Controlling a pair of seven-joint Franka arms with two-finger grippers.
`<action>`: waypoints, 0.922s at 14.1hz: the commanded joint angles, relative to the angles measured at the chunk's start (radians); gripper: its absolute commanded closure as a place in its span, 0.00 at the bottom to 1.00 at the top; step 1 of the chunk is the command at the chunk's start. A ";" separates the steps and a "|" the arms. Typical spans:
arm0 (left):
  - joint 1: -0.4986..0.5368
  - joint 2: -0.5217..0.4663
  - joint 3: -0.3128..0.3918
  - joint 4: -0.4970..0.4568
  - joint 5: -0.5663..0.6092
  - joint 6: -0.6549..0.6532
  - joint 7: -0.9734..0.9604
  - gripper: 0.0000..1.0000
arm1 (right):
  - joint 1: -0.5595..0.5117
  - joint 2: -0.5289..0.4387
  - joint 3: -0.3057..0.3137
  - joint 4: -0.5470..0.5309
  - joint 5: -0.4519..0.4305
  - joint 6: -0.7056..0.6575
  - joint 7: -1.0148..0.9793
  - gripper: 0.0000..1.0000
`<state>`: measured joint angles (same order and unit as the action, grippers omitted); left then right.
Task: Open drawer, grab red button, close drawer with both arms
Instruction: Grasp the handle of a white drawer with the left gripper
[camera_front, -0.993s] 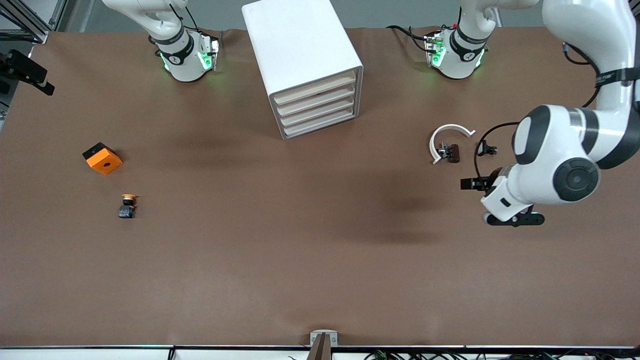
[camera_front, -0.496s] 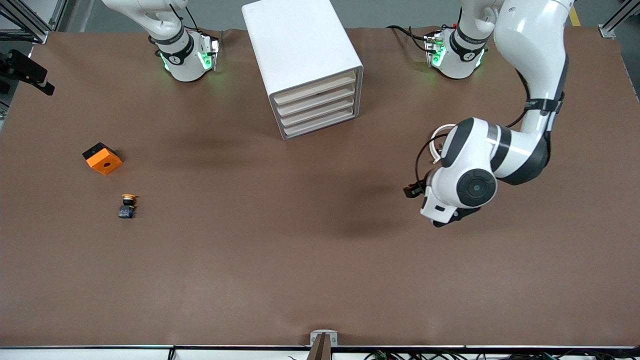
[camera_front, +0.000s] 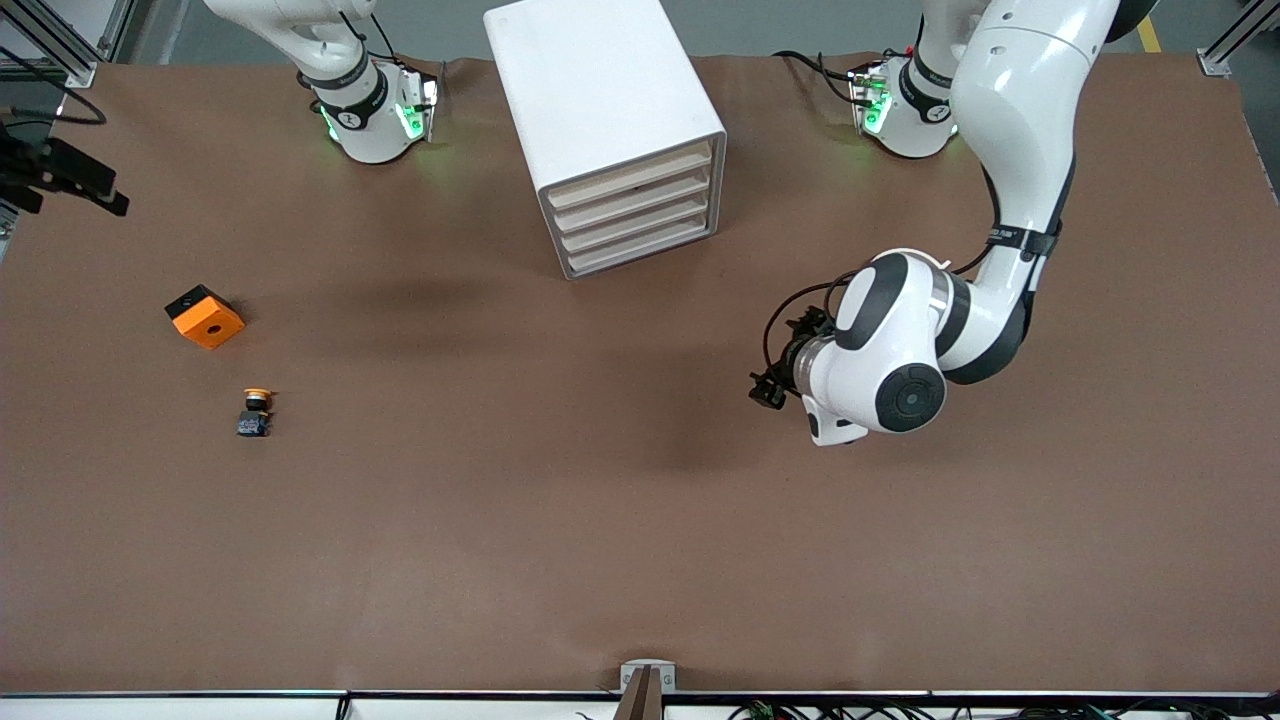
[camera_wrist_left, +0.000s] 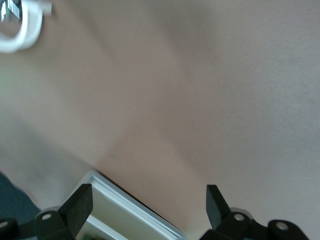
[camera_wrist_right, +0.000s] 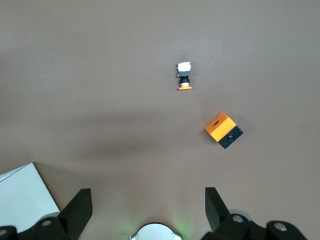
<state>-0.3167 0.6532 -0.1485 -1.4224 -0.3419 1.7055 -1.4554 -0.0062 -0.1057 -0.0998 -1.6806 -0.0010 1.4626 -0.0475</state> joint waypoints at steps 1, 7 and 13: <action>-0.007 0.077 -0.006 0.065 -0.071 -0.010 -0.208 0.00 | -0.006 0.072 0.003 0.042 -0.002 -0.004 -0.017 0.00; 0.007 0.173 -0.025 0.060 -0.336 -0.193 -0.534 0.00 | -0.005 0.155 0.003 0.071 -0.050 -0.005 -0.017 0.00; -0.001 0.252 -0.057 0.050 -0.509 -0.347 -0.701 0.00 | -0.009 0.175 0.005 0.087 -0.037 -0.004 -0.014 0.00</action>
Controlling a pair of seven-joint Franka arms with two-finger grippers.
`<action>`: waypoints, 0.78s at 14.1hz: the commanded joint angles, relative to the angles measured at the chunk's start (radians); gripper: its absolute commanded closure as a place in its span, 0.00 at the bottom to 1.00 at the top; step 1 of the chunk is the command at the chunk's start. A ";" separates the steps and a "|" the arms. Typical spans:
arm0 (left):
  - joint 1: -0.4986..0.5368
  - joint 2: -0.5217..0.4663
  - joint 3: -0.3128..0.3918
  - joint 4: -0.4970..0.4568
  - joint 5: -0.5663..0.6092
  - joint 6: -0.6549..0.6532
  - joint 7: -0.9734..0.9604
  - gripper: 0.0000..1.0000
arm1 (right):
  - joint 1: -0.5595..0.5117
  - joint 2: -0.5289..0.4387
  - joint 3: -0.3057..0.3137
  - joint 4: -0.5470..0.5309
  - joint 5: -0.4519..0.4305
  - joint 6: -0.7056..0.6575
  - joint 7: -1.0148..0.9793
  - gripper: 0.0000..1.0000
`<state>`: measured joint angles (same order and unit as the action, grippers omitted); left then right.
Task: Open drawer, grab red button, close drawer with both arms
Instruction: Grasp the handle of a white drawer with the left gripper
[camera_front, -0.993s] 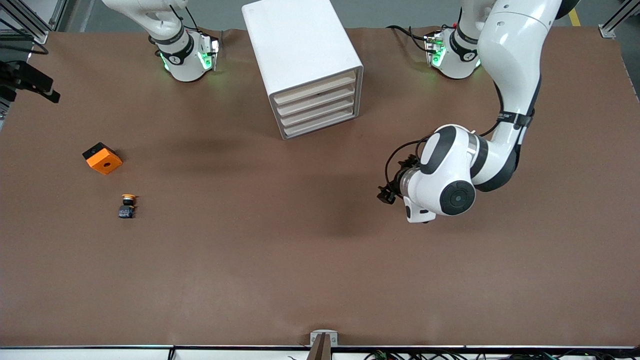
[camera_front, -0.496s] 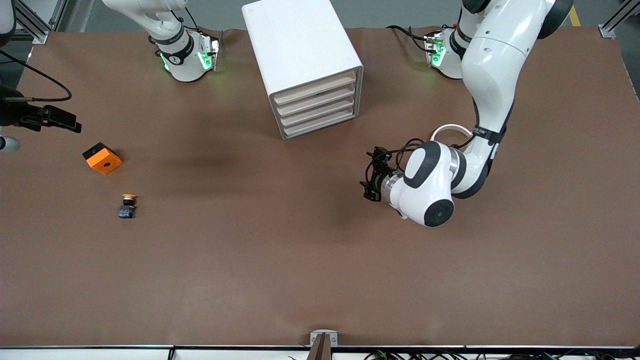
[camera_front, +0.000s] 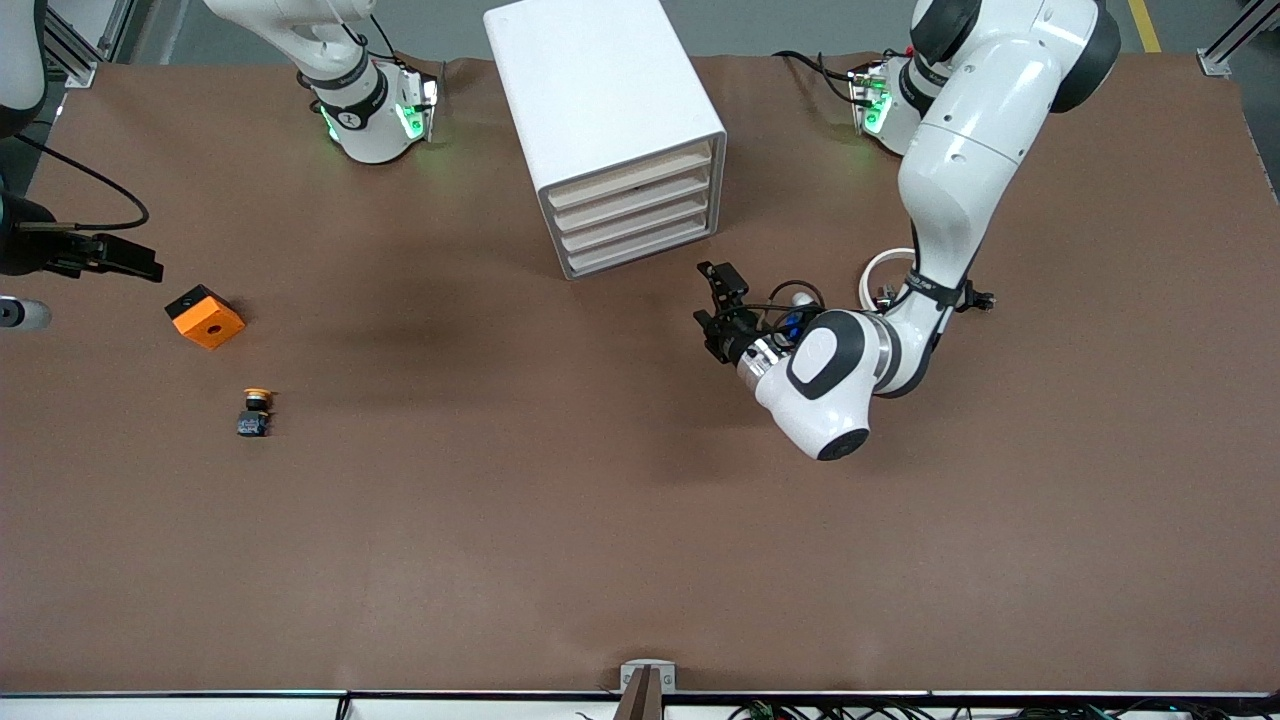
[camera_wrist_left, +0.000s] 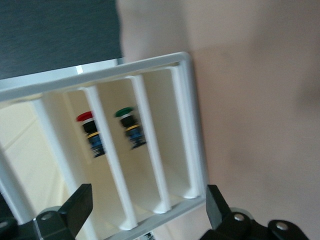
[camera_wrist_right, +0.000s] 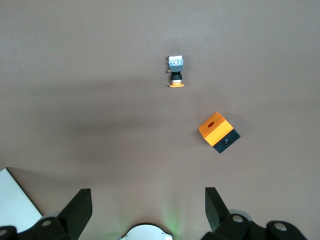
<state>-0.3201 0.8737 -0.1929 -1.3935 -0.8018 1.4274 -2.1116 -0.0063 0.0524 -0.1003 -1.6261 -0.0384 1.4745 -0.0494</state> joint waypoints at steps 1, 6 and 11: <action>-0.002 0.033 -0.013 0.019 -0.054 -0.097 -0.062 0.00 | -0.009 0.017 0.005 0.032 0.000 -0.017 -0.012 0.00; -0.014 0.031 -0.039 -0.024 -0.054 -0.122 -0.073 0.21 | -0.012 0.023 0.004 0.032 -0.014 -0.020 -0.013 0.00; -0.031 0.022 -0.040 -0.097 -0.050 -0.124 -0.076 0.47 | -0.035 0.023 0.002 0.031 0.014 -0.016 -0.012 0.00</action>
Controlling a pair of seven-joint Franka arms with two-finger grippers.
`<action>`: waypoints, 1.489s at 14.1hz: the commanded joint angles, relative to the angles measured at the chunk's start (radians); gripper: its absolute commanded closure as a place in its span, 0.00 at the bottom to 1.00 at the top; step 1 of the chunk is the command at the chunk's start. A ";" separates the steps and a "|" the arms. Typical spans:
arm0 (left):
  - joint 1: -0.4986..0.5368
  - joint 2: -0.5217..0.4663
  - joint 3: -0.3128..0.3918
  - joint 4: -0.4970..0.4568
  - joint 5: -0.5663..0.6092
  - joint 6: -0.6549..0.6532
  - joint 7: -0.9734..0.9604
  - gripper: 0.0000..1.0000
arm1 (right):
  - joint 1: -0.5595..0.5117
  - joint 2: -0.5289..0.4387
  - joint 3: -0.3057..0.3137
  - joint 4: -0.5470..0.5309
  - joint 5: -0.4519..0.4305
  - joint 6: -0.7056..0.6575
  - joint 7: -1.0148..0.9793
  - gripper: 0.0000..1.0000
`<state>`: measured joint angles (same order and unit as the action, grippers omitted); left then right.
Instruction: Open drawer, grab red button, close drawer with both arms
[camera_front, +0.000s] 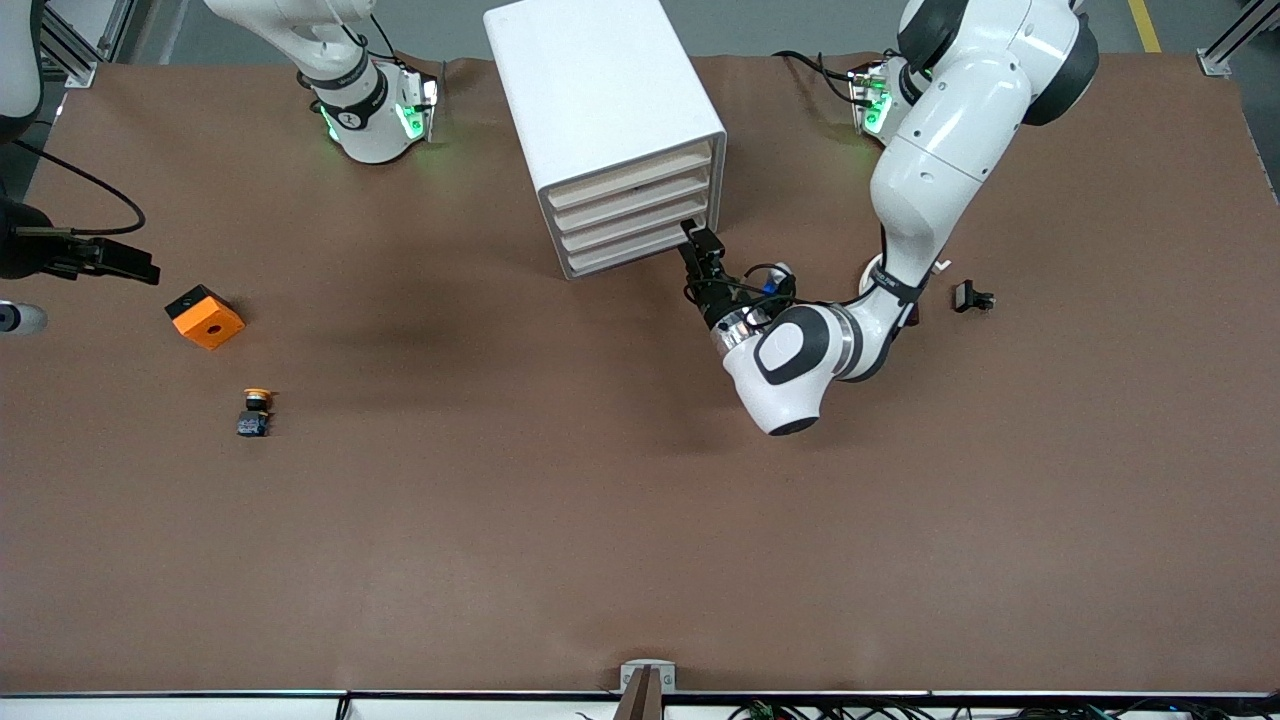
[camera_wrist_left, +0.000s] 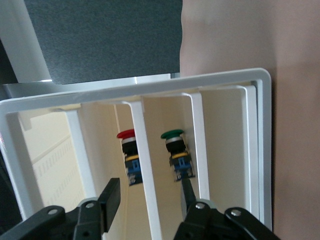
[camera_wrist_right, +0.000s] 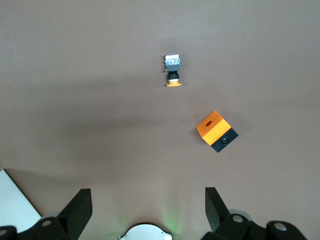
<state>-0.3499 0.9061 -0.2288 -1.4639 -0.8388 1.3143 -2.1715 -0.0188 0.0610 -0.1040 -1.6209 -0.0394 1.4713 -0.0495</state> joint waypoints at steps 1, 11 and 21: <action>-0.003 -0.010 -0.015 -0.039 -0.013 -0.010 -0.016 0.48 | -0.021 0.014 0.006 0.026 0.025 -0.013 -0.009 0.00; -0.066 -0.001 -0.030 -0.087 0.001 -0.115 -0.011 0.48 | -0.021 0.011 0.006 0.021 0.061 -0.014 0.003 0.00; -0.097 0.001 -0.021 -0.078 0.046 -0.118 -0.017 0.84 | -0.049 0.014 0.006 0.015 0.098 -0.009 0.152 0.00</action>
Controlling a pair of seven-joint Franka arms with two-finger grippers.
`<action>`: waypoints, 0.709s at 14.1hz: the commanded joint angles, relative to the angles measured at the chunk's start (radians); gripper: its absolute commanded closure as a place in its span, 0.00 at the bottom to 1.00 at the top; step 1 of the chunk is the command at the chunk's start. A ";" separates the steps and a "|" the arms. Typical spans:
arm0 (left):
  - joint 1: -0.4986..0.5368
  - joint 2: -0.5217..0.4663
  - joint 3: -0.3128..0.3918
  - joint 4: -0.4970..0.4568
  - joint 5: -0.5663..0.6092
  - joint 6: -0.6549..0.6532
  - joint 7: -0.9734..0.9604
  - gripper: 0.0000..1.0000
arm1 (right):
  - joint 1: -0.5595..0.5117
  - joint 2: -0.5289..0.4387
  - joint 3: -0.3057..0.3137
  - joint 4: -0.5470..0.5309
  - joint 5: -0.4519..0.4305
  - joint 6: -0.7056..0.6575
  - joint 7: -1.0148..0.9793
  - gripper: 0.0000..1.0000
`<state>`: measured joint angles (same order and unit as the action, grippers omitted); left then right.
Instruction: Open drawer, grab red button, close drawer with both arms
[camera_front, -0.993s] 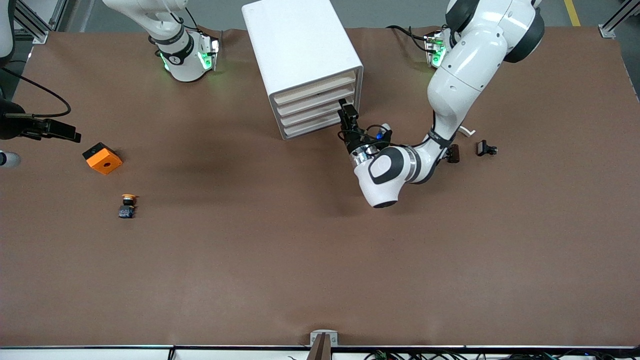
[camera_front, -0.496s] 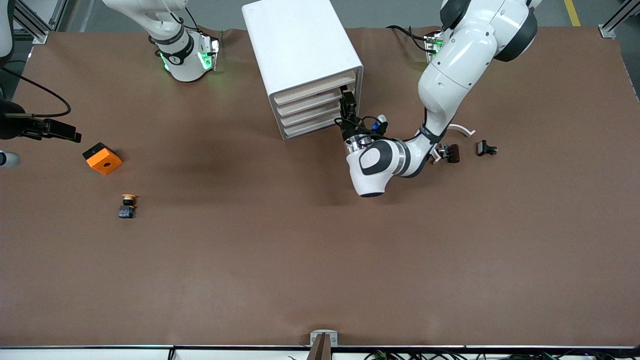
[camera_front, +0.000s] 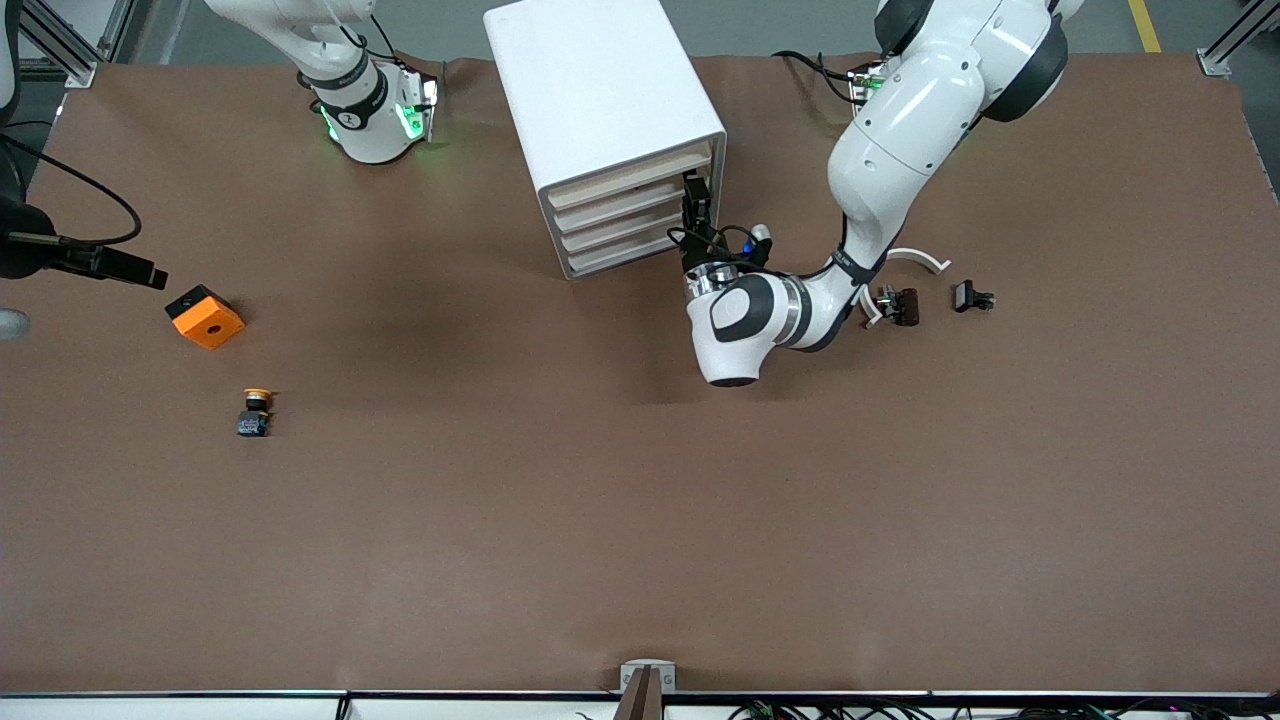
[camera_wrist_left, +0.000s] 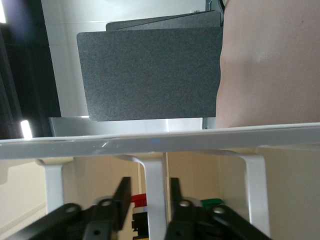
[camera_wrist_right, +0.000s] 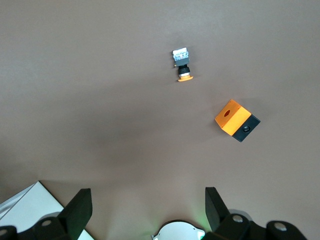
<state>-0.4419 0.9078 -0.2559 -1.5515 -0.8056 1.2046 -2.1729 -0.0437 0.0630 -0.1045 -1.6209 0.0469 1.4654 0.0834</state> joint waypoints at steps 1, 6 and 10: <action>-0.004 -0.003 0.007 0.011 0.013 -0.008 -0.016 0.88 | -0.022 0.012 0.006 0.015 0.010 -0.005 0.025 0.00; -0.003 -0.003 0.010 0.022 0.014 -0.005 -0.015 0.98 | 0.040 0.008 0.014 0.016 0.010 -0.017 0.276 0.00; 0.032 -0.003 0.033 0.048 0.020 0.016 -0.016 0.97 | 0.195 0.003 0.016 0.021 0.011 -0.004 0.557 0.00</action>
<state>-0.4359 0.9079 -0.2353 -1.5365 -0.7918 1.2181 -2.1821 0.0907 0.0642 -0.0854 -1.6183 0.0520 1.4651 0.5363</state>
